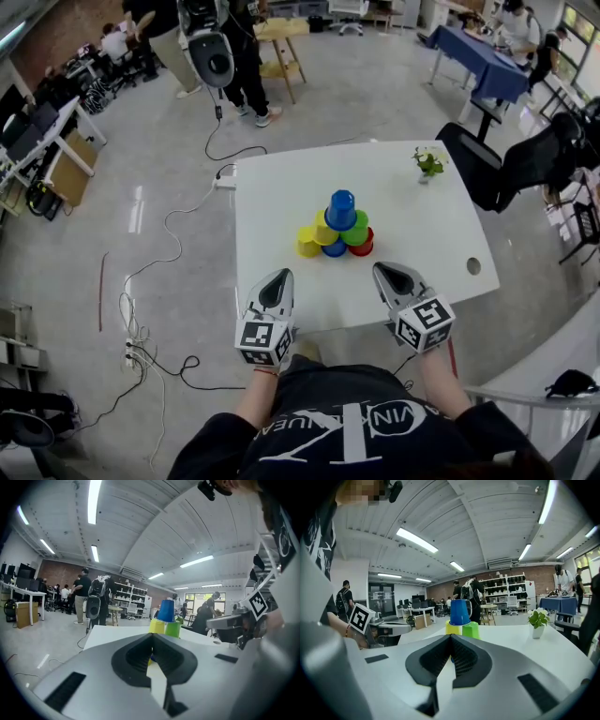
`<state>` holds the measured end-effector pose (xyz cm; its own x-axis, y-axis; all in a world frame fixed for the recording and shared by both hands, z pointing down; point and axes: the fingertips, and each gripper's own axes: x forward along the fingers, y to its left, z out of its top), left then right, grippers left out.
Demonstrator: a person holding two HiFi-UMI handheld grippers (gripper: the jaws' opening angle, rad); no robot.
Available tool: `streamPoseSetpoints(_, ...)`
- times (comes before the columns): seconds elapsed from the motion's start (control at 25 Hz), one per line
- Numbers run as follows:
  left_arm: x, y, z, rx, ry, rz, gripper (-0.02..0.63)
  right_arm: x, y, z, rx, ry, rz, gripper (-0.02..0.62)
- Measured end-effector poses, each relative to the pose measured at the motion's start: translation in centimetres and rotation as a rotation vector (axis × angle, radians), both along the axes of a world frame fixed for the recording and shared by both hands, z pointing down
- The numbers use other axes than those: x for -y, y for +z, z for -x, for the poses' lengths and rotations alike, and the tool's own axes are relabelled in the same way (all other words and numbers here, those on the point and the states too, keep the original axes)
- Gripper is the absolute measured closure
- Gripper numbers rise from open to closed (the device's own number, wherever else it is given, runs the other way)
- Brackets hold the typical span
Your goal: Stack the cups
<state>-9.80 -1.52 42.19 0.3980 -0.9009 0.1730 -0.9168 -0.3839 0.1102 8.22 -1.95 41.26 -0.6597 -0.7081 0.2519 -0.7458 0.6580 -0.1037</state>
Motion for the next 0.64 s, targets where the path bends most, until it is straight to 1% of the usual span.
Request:
streamPoseSetpoints(0.16, -1.2, -0.3, -0.3, -0.005, -0.019, 0.0, 0.603, -1.1, -0.2, -0.6, 0.023, -0.002, -0.006, 0.588)
streamPoseSetpoints(0.36, -2.1, -0.9, -0.2, -0.045, -0.051, -0.012, 0.603, -1.6, -0.4, -0.7, 0.042, -0.011, -0.01, 0.586)
streamPoseSetpoints(0.64, -2.5, -1.0, -0.7, -0.023, -0.044, -0.021, 0.603, -1.8, -0.2, -0.6, 0.052, -0.022, -0.011, 0.586)
